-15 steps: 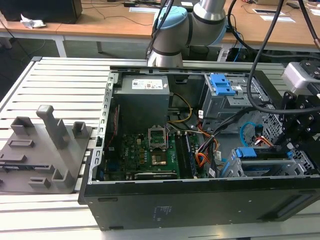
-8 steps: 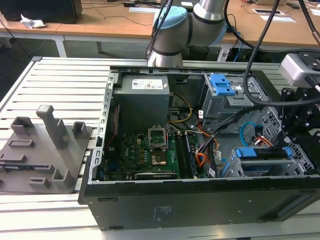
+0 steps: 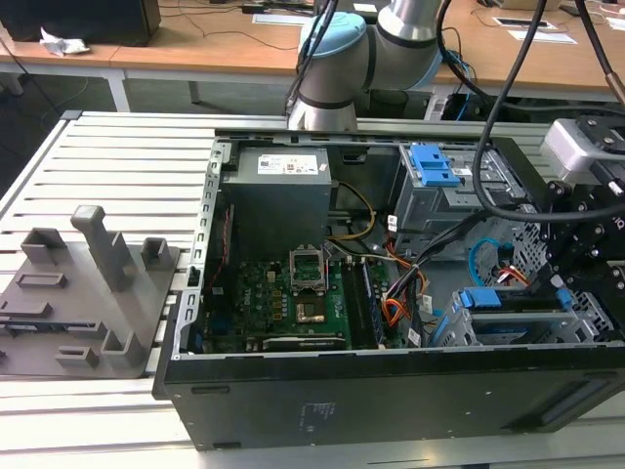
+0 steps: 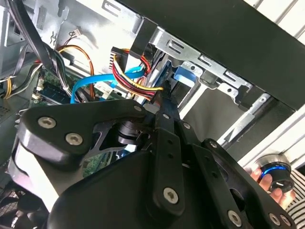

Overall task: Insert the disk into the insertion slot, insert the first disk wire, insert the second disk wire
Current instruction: 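Insert the first disk wire, then insert the second disk wire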

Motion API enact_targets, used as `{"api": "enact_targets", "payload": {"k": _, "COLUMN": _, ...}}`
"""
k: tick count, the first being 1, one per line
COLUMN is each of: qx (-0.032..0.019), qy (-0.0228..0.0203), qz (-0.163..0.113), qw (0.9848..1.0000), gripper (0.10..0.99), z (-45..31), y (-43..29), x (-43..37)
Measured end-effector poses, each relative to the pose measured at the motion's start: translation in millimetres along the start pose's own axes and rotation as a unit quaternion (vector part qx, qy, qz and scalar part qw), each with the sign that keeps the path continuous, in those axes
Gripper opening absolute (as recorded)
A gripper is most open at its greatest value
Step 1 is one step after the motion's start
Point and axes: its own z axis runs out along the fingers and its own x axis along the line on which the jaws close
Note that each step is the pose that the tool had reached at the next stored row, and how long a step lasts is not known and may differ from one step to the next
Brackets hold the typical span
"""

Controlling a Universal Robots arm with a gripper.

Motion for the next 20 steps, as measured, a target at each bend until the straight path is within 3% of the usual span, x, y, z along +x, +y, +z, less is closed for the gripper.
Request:
{"api": "enact_targets", "payload": {"k": 1, "qx": 0.0000, "qy": -0.0001, "qz": 0.000, "qw": 1.0000, "gripper": 0.106, "z": -2.0, "y": 0.1, "x": -0.1}}
{"api": "enact_targets", "payload": {"k": 2, "qx": 0.0000, "qy": 0.0002, "qz": 0.000, "qw": 1.0000, "gripper": 0.106, "z": -9.2, "y": 0.6, "x": -1.3}}
{"api": "enact_targets", "payload": {"k": 6, "qx": 0.0001, "qy": 0.0000, "qz": 0.000, "qw": 1.0000, "gripper": 0.106, "z": -12.2, "y": 2.5, "x": -1.4}}
{"api": "enact_targets", "payload": {"k": 10, "qx": 0.0019, "qy": 0.0000, "qz": 0.000, "qw": 1.0000, "gripper": 0.106, "z": -11.1, "y": 21.6, "x": -1.0}}
{"api": "enact_targets", "payload": {"k": 20, "qx": 0.0019, "qy": 0.0000, "qz": 0.000, "qw": 1.0000, "gripper": 0.106, "z": -11.0, "y": 23.2, "x": -1.0}}
